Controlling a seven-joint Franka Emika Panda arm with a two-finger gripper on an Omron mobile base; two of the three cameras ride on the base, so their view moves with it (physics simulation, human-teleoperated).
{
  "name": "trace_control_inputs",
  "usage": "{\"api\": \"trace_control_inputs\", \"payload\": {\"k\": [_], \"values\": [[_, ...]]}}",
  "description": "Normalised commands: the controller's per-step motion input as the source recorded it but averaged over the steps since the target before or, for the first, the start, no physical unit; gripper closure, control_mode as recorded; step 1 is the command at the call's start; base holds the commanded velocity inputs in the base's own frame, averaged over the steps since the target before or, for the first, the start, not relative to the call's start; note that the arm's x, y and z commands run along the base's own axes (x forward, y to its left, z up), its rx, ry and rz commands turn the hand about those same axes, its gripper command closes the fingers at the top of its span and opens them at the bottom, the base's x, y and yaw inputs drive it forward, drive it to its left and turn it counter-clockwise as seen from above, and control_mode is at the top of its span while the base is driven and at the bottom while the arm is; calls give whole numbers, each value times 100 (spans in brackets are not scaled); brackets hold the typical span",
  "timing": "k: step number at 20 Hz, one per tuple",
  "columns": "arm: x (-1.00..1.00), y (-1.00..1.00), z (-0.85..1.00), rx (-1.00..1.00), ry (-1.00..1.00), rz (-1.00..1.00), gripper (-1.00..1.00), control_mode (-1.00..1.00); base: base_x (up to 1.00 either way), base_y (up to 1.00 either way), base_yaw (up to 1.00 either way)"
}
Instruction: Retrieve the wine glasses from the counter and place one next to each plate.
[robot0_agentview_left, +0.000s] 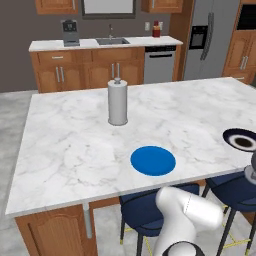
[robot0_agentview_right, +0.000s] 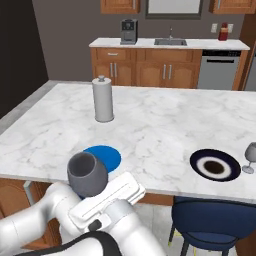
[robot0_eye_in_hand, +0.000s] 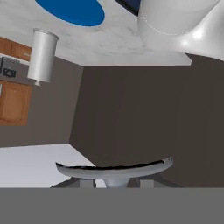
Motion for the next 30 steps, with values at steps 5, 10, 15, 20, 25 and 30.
{"api": "trace_control_inputs", "payload": {"k": [5,10,15,20,25,30], "values": [[20,-5,-4,0,1,0,100,-100,72,0,0],[99,-17,-26,-2,3,2,100,-100,0,0,0],[99,3,-32,-16,5,0,100,-100,0,0,0],[95,0,-38,-15,9,0,100,-100,0,0,0],[86,0,-33,-12,15,0,100,-100,0,0,0],[77,-2,-33,-7,18,3,100,-100,0,0,0]]}}
